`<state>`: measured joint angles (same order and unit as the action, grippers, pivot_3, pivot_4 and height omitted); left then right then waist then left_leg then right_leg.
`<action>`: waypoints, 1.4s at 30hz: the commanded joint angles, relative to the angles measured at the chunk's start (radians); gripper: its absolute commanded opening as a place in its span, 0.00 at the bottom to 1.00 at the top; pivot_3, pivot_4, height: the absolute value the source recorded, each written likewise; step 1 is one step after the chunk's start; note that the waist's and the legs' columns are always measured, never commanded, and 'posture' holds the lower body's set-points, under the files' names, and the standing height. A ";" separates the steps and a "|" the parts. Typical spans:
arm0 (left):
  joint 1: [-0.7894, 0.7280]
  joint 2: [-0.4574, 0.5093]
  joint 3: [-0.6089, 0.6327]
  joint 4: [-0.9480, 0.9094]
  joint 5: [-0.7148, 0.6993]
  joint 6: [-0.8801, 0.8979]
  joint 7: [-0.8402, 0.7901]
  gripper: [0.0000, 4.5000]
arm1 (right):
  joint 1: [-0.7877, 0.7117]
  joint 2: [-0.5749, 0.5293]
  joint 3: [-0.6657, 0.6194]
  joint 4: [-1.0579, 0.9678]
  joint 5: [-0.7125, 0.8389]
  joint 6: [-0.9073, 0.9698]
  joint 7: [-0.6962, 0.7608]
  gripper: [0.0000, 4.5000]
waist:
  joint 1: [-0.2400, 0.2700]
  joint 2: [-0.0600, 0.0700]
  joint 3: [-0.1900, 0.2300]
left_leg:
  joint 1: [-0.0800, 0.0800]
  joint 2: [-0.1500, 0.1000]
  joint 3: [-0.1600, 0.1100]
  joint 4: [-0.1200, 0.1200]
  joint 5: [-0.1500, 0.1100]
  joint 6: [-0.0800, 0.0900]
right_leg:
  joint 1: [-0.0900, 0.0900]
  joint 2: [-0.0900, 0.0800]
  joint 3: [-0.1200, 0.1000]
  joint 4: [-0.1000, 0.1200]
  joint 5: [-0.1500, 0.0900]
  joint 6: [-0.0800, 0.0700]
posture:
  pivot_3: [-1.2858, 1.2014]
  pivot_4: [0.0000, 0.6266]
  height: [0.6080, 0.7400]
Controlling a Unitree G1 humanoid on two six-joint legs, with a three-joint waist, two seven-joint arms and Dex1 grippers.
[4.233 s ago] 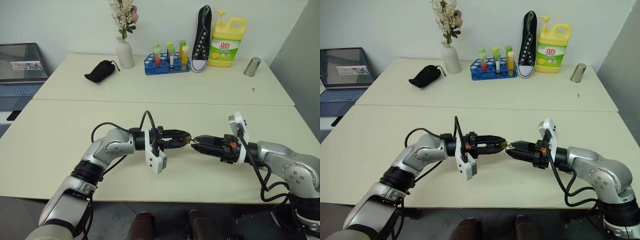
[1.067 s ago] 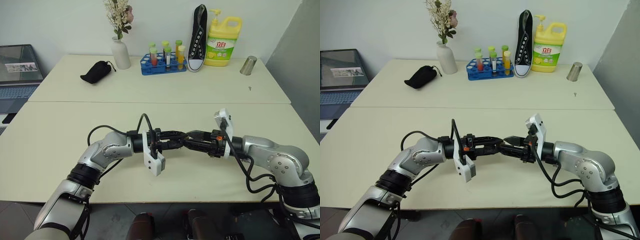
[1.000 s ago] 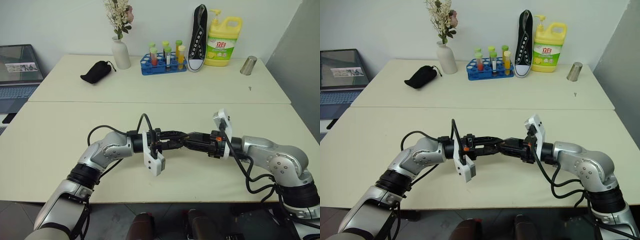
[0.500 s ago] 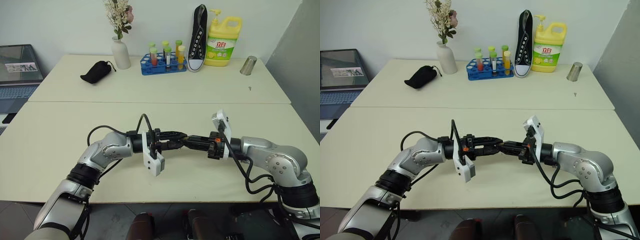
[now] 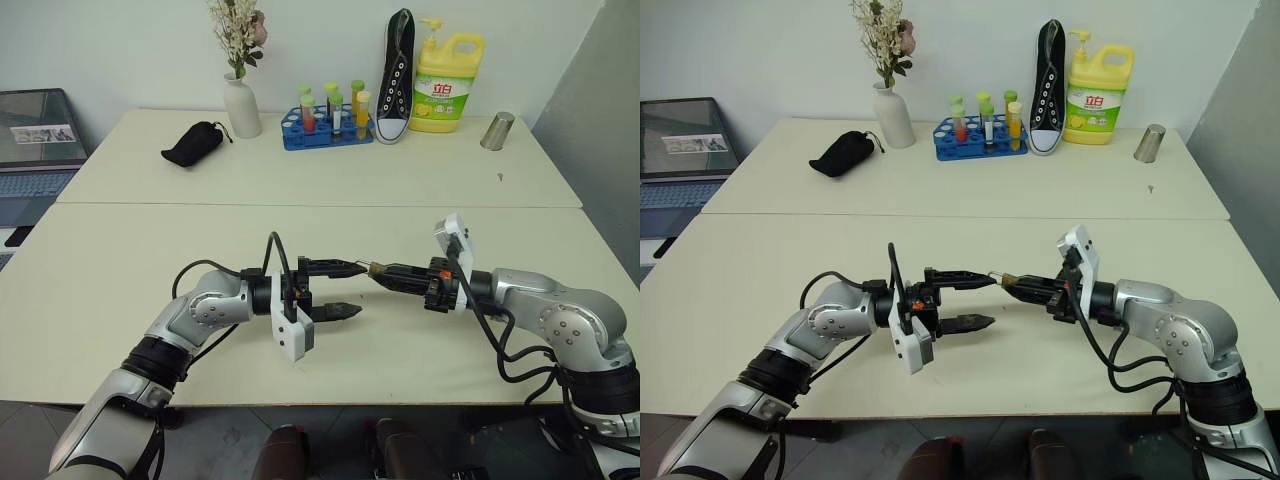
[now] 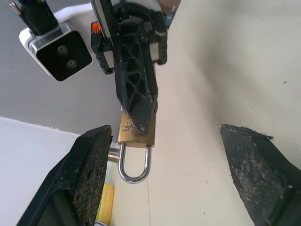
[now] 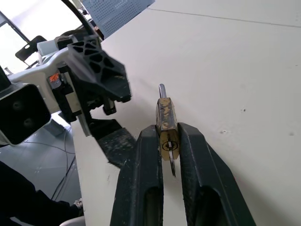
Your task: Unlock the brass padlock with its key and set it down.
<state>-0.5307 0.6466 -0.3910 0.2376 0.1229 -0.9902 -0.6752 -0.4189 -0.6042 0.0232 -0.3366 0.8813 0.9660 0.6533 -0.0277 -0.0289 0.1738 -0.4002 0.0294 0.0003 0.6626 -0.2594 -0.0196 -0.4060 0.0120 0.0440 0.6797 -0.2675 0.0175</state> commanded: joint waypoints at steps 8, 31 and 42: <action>-0.018 0.001 0.067 -0.328 -0.603 0.904 -0.212 0.08 | 0.039 -0.048 -0.015 -0.058 -0.075 -0.085 0.083 0.03 | -0.002 0.000 0.000 | 0.000 0.000 -0.001 0.000 0.000 0.000 | 0.000 0.002 0.000 0.000 -0.001 0.002 | 0.52 0.24 1.00; -0.017 -0.129 0.135 -0.264 -0.584 1.234 -0.420 0.00 | 0.038 -0.021 -0.045 -0.119 -0.025 -0.083 0.085 0.03 | -0.002 0.000 0.001 | 0.000 0.000 -0.001 0.000 0.000 0.000 | 0.000 0.003 0.000 0.000 -0.001 0.002 | 0.52 0.24 1.00; 0.016 -0.111 0.174 -0.374 -0.612 1.338 -0.434 0.00 | 0.040 -0.025 -0.019 -0.095 -0.070 -0.105 0.104 0.03 | -0.002 0.000 0.001 | 0.000 0.000 -0.001 0.000 0.000 0.000 | 0.000 0.003 0.000 0.000 -0.001 0.002 | 0.52 0.24 1.00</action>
<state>-0.5153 0.5277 -0.2480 -0.0892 -0.4678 0.3416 -1.1041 -0.3720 -0.6235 0.0169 -0.4218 0.8126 0.8827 0.7429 -0.0293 -0.0288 0.1745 -0.4001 0.0291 -0.0006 0.6627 -0.2594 -0.0196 -0.4064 0.0147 0.0441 0.6795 -0.2688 0.0192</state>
